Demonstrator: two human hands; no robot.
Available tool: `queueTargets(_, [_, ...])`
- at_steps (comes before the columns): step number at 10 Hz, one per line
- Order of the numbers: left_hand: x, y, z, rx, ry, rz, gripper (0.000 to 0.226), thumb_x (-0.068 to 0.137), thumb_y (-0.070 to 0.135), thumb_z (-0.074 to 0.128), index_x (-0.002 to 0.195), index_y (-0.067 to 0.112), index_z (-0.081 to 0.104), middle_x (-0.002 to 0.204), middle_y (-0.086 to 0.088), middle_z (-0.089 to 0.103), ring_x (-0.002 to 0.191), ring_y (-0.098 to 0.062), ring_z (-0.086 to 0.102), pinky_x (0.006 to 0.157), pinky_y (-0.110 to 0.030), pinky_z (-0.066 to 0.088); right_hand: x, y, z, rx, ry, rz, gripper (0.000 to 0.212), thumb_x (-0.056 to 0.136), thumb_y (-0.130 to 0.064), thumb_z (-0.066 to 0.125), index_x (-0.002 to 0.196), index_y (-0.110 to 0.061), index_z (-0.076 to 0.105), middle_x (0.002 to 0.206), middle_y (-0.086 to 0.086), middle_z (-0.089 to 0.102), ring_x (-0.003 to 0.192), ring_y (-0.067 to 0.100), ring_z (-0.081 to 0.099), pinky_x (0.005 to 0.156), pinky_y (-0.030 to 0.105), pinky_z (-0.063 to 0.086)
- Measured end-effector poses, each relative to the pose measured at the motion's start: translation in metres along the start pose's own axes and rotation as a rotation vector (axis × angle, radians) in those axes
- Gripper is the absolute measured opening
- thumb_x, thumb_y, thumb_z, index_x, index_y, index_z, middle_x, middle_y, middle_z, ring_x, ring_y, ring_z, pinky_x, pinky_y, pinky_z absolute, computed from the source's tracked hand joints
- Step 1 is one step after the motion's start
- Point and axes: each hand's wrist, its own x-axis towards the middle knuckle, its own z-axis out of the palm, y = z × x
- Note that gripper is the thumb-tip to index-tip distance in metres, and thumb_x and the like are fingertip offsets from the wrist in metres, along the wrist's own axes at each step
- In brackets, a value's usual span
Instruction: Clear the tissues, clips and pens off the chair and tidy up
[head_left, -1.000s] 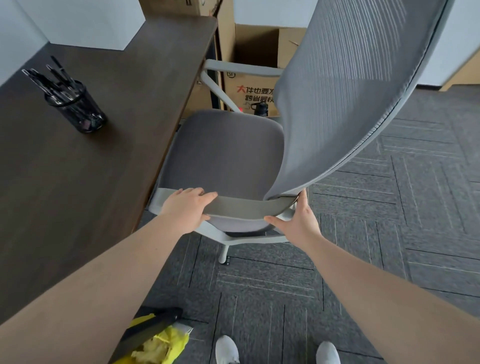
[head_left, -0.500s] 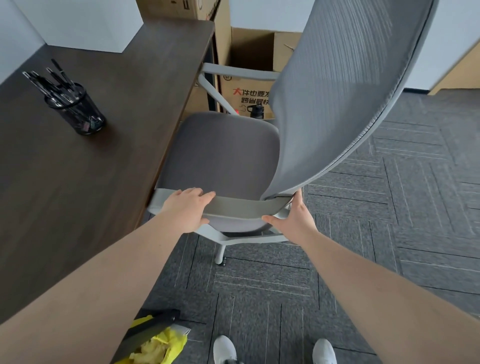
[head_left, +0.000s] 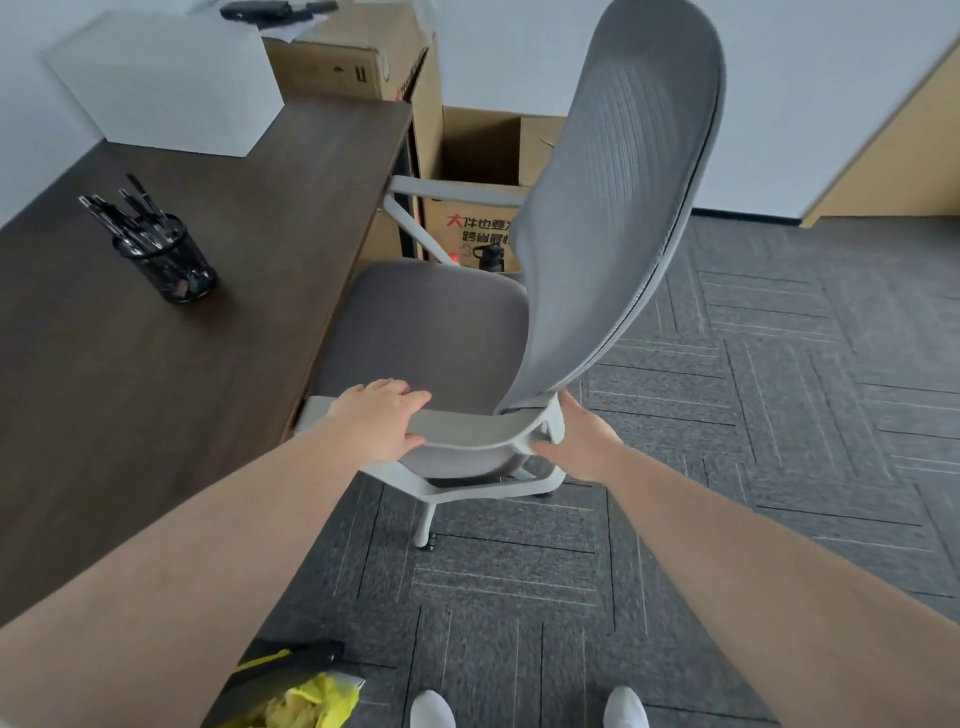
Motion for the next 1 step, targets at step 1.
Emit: queueTargets(1, [-0.0043, -0.0008, -0.0123, 0.002, -0.001, 0.011, 0.062, 0.094, 0.045, 0.047, 0.149, 0.027, 0.025, 0.151, -0.002, 0.035, 0.140, -0.025, 0.033, 0.110, -0.045, 0.035, -0.0092, -0.0003, -0.0158, -0.042, -0.031, -0.020, 0.062, 0.091, -0.039, 0.056, 0.146, -0.020, 0.033, 0.128, 0.005, 0.059, 0.099, 0.025, 0.064, 0.070, 0.032, 0.051])
